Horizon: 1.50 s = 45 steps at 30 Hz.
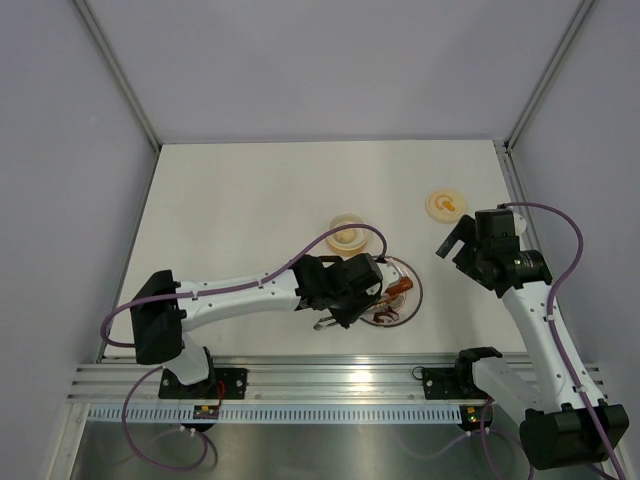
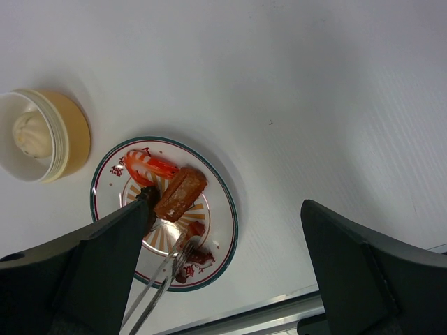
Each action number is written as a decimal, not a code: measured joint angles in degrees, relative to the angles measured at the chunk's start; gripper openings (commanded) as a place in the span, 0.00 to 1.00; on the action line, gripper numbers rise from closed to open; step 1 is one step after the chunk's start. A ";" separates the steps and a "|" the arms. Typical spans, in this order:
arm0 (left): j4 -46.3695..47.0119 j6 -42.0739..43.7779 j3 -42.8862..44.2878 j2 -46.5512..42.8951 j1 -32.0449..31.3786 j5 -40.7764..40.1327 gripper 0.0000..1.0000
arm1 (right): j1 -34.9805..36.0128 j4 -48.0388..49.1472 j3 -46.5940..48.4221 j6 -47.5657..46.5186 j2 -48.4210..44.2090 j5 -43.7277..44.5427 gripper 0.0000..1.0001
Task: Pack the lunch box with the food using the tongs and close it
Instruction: Pick up the fake food from the plate, then place the fake food in the packing box.
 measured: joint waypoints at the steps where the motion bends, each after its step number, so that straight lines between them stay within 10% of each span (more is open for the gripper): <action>1: 0.00 0.04 0.00 0.00 0.00 0.17 0.17 | 0.00 0.09 0.00 0.02 0.00 0.00 0.99; 21: -0.35 0.04 2.49 -2.10 0.66 -2.86 0.00 | 0.00 0.63 -0.31 0.17 -0.02 -0.04 0.99; 45: 2.97 -7.52 5.79 -2.64 20.92 -7.19 0.01 | -0.02 0.87 -0.76 0.39 -0.28 -1.14 0.99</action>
